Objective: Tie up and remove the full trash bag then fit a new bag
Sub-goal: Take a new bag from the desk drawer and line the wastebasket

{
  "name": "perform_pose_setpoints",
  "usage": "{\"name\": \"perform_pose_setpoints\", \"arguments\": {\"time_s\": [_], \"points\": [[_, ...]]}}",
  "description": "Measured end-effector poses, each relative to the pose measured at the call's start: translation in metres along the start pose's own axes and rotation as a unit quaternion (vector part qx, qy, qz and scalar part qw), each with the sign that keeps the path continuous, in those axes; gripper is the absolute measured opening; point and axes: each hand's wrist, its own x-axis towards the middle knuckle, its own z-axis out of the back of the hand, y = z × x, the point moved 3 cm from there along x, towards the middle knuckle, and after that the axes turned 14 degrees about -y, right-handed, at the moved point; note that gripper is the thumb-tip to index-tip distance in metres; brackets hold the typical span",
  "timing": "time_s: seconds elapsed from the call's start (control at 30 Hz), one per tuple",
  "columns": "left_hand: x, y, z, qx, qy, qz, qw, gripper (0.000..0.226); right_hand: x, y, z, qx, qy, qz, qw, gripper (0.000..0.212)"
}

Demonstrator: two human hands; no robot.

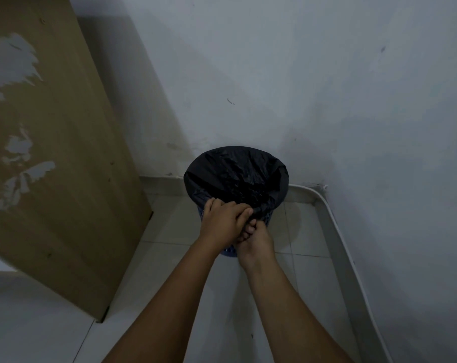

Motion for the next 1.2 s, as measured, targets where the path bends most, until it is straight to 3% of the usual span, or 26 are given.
{"name": "perform_pose_setpoints", "arguments": {"time_s": [0.2,0.4,0.57,0.73,0.83,0.93,1.0,1.2], "points": [[-0.001,-0.001,0.000,0.001,-0.002,0.006,1.000,0.039,-0.002,0.003,0.002,-0.017,0.012,-0.040,0.999,0.029],[-0.001,-0.002,0.001,0.008,-0.009,0.002,1.000,0.038,-0.007,0.000,0.005,0.029,-0.032,0.097,0.994,0.023],[-0.001,-0.004,0.003,0.006,-0.006,0.002,1.000,0.037,-0.017,-0.008,0.009,-0.048,-0.042,0.203,0.977,0.010],[-0.002,-0.003,0.005,0.014,-0.006,-0.005,1.000,0.037,-0.011,0.002,0.012,-0.172,-0.038,0.266,0.948,0.026],[-0.002,-0.003,0.006,0.013,-0.004,-0.005,1.000,0.037,-0.002,0.007,0.009,-0.204,-0.041,0.211,0.955,0.031],[-0.003,-0.004,0.005,0.017,-0.004,-0.005,1.000,0.037,0.007,0.007,0.002,-0.109,0.009,0.063,0.992,0.040],[-0.003,-0.003,0.005,0.019,-0.003,-0.007,1.000,0.036,0.010,0.007,-0.001,-0.048,0.055,-0.022,0.997,0.047],[0.000,0.003,0.004,0.007,0.011,-0.010,1.000,0.035,0.010,0.005,0.000,-0.004,0.096,-0.081,0.992,0.047]]}}
